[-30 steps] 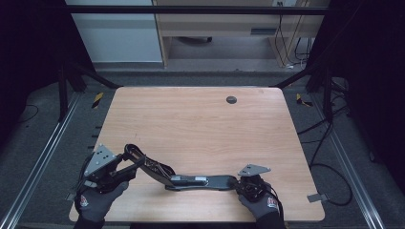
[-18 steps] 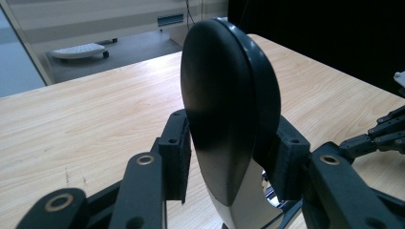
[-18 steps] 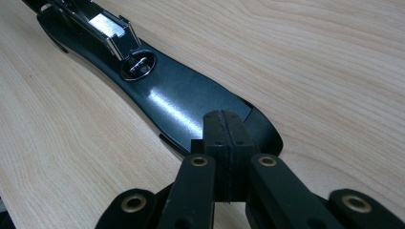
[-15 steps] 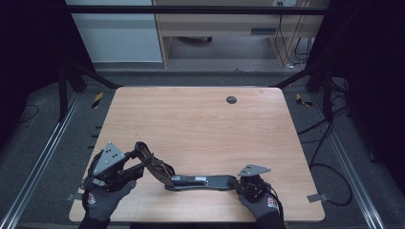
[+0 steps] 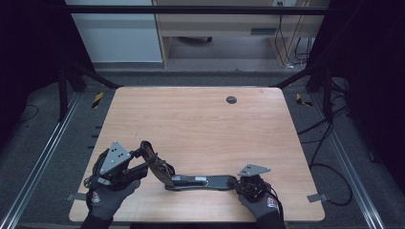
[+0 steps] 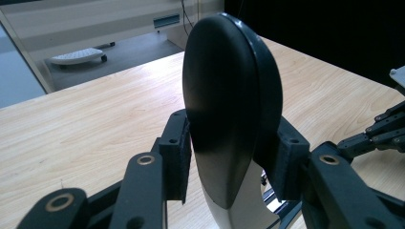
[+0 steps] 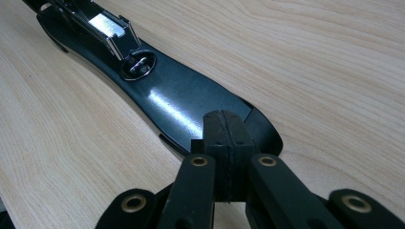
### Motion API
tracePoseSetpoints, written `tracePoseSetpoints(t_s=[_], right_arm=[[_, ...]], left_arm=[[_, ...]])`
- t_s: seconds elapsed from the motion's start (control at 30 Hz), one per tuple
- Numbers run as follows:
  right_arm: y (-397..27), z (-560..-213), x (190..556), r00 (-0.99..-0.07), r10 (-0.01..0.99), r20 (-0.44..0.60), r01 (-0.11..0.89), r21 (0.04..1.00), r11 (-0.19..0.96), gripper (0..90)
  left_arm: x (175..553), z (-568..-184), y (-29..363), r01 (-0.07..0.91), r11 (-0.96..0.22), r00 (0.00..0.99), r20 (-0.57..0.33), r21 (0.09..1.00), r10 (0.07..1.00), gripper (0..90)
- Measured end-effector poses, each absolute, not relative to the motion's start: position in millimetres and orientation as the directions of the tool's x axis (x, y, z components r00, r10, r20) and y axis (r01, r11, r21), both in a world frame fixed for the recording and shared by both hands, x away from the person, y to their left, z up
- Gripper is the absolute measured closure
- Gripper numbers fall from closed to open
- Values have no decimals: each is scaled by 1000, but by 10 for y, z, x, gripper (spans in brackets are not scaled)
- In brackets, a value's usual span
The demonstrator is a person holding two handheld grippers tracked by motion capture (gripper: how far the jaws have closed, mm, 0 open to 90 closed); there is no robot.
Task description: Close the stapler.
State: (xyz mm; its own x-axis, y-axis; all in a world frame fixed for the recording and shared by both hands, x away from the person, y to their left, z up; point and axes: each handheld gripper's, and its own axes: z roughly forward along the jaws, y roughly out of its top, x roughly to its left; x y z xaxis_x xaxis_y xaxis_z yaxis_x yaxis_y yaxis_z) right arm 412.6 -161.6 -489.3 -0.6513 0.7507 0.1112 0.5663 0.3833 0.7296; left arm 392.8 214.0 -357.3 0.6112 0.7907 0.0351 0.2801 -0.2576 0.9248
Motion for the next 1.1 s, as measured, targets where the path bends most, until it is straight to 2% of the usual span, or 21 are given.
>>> tracePoseSetpoints(t_s=[1.1], right_arm=[[-1612, -4892, 4126, -652, 750, 108, 565, 729, 387, 900]], left_arm=[[3940, -3535, 1825, 213, -339, 631, 136, 917, 764, 564]])
